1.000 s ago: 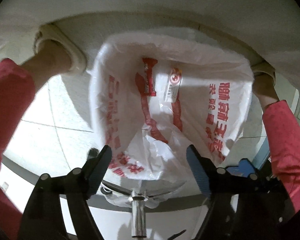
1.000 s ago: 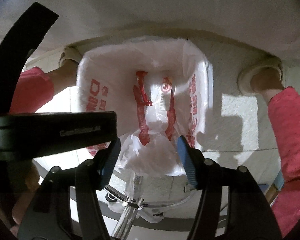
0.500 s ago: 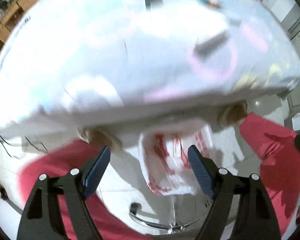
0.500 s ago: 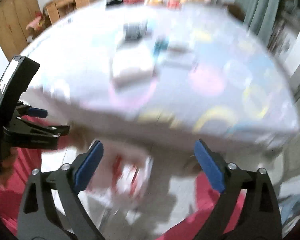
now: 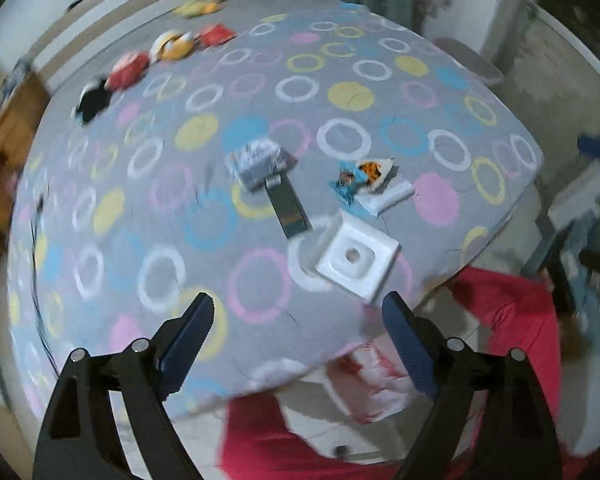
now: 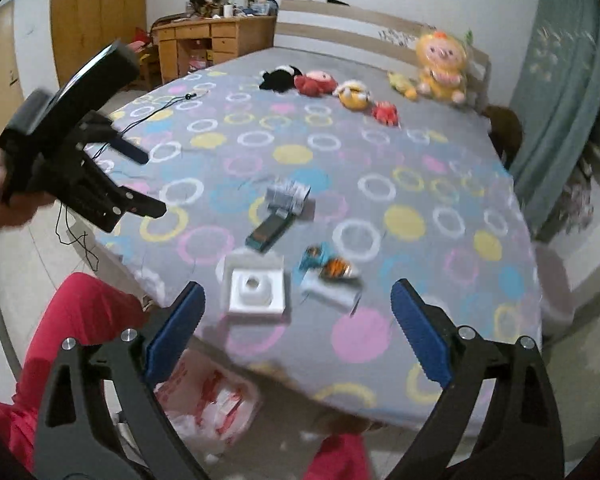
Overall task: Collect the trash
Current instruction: 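Move both tools back over the bed toward the remaining items, then grasp the white milk carton with the left tool while the right tool grasps the blue snack packet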
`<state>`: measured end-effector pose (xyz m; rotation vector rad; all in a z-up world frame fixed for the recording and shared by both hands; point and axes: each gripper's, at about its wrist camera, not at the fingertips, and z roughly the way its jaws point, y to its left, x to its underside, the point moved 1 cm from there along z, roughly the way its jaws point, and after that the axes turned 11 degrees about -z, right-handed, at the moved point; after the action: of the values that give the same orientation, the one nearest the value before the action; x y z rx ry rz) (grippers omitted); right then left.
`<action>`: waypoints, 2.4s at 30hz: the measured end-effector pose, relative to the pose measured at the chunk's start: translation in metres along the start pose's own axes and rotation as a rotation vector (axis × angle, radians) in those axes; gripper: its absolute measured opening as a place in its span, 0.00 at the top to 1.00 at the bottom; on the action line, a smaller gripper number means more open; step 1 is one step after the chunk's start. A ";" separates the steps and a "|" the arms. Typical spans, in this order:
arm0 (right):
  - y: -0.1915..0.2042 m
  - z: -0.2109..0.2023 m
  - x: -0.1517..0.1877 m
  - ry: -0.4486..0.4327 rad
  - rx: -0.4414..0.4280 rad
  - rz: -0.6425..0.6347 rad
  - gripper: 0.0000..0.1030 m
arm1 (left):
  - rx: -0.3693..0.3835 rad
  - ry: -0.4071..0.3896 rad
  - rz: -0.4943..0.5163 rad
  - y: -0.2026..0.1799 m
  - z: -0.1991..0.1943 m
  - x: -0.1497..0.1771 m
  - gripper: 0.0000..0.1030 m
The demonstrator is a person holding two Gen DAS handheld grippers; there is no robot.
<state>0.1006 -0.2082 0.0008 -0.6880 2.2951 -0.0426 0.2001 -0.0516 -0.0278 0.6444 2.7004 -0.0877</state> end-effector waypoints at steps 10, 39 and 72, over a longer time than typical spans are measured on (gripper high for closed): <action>-0.039 0.029 -0.062 0.017 -0.043 -0.065 0.10 | 0.055 0.033 0.192 0.018 0.013 -0.092 0.15; -0.050 0.290 -0.021 0.359 -0.306 -0.056 0.10 | 0.010 0.255 0.360 0.047 0.247 -0.160 0.14; -0.045 0.369 0.011 0.448 -0.360 -0.037 0.42 | 0.050 0.329 0.438 0.037 0.321 -0.181 0.10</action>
<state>0.3578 -0.1916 -0.2675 -0.9843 2.7529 0.2262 0.4739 -0.1409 -0.2613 1.3516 2.7904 0.0698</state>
